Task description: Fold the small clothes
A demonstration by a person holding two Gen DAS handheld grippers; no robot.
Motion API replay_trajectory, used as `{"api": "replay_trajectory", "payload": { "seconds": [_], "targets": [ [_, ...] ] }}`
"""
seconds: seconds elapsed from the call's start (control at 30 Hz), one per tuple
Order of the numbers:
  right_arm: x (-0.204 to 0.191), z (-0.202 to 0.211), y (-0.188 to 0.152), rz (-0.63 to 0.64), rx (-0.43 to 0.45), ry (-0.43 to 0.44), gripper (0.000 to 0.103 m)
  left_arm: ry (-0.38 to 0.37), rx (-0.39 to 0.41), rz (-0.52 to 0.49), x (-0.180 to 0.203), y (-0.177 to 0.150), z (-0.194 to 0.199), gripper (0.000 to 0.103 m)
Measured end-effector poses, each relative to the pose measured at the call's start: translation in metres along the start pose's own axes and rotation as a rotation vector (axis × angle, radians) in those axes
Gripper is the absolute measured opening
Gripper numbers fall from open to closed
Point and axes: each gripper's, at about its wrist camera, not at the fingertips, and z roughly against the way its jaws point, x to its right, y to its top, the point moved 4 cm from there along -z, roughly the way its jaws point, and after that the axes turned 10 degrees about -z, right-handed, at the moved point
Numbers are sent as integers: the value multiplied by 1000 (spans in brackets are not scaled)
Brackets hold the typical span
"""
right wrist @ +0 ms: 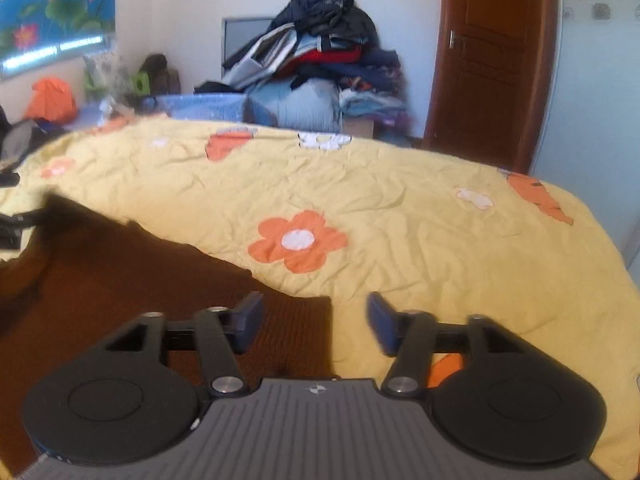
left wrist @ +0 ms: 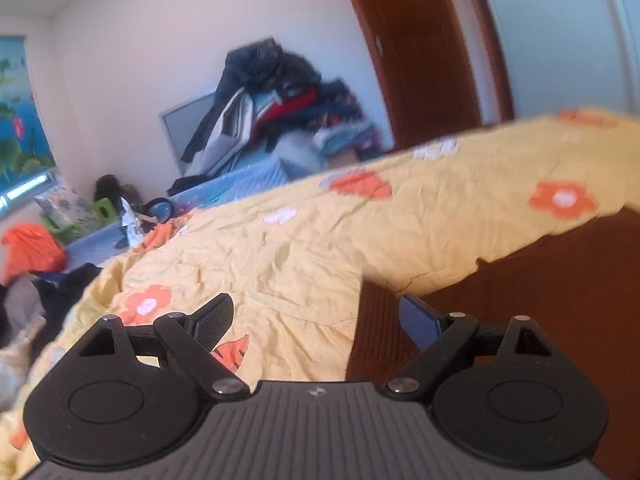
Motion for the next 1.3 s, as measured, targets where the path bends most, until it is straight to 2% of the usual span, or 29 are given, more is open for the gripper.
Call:
{"api": "replay_trajectory", "payload": {
  "seconds": [0.1, 0.23, 0.3, 0.37, 0.4, 0.43, 0.47, 0.5, 0.53, 0.6, 0.63, 0.7, 0.77, 0.8, 0.83, 0.87, 0.9, 0.97, 1.0, 1.03, 1.07, 1.1, 1.13, 1.2, 1.27, 1.3],
  "targets": [
    [9, 4, -5, 0, -25, 12, 76, -107, -57, 32, -5, -10, -8, 91],
    [23, -31, -4, -151, -158, 42, 76, -254, -201, 207, -4, -11, -42, 91],
    [28, -57, -4, -252, -219, 53, 65, -331, -291, 293, 3, -13, -60, 90],
    [25, -75, -4, -308, -249, 76, 62, -387, -363, 337, 9, -13, -81, 69],
    [21, -80, -1, -311, -247, 86, 53, -403, -378, 332, 13, -11, -89, 53],
    [17, -85, 1, -319, -258, 101, 43, -388, -368, 305, 16, -6, -90, 22],
    [13, -89, 3, -327, -277, 126, 17, -417, -383, 291, 20, -1, -91, 7],
    [9, -93, 2, -335, -305, 161, 18, -416, -378, 290, 21, 4, -90, 8],
    [6, -92, 4, -322, -304, 175, 18, -382, -349, 278, 20, 10, -85, 8],
    [2, -80, 10, -289, -250, 169, 17, -352, -256, 258, 13, 22, -69, 8],
    [6, -72, 15, -299, -208, 172, 17, -329, -234, 255, 11, 24, -65, 8],
    [20, -65, 18, -323, -153, 138, 16, -294, -270, 219, 14, 21, -79, 7],
    [31, -76, 7, -353, -196, 92, 16, -259, -329, 170, 26, 7, -91, 7],
    [30, -81, -1, -361, -221, 91, 17, -238, -309, 153, 31, 3, -89, 9],
    [25, -79, -6, -348, -196, 94, 18, -221, -300, 129, 33, 3, -85, 10],
    [21, -77, -8, -338, -189, 92, 26, -208, -302, 113, 34, 5, -80, 12],
    [17, -74, -9, -344, -189, 82, 47, -192, -306, 104, 33, 7, -74, 17],
    [12, -58, -6, -346, -169, 72, 73, -130, -284, 125, 26, 11, -54, 26],
    [11, -43, -3, -338, -109, 71, 74, -116, -258, 156, 23, 14, -41, 37],
    [10, -29, -1, -334, -55, 71, 74, -141, -222, 186, 24, 17, -28, 52],
    [8, -18, -1, -335, -35, 81, 74, -177, -192, 208, 27, 20, -18, 61],
    [3, -12, -2, -333, -37, 104, 74, -209, -175, 214, 35, 23, -12, 77],
    [0, -10, -2, -325, -47, 126, 74, -237, -172, 201, 45, 25, -10, 78],
    [-20, -16, -9, -263, -94, 135, 73, -278, -215, 142, 68, 22, -20, 78],
    [-37, -30, -20, -185, -157, 99, 73, -254, -306, 104, 80, 5, -35, 80],
    [-41, -38, -28, -162, -189, 77, 74, -253, -282, 123, 76, -5, -38, 83]
  ]
}}
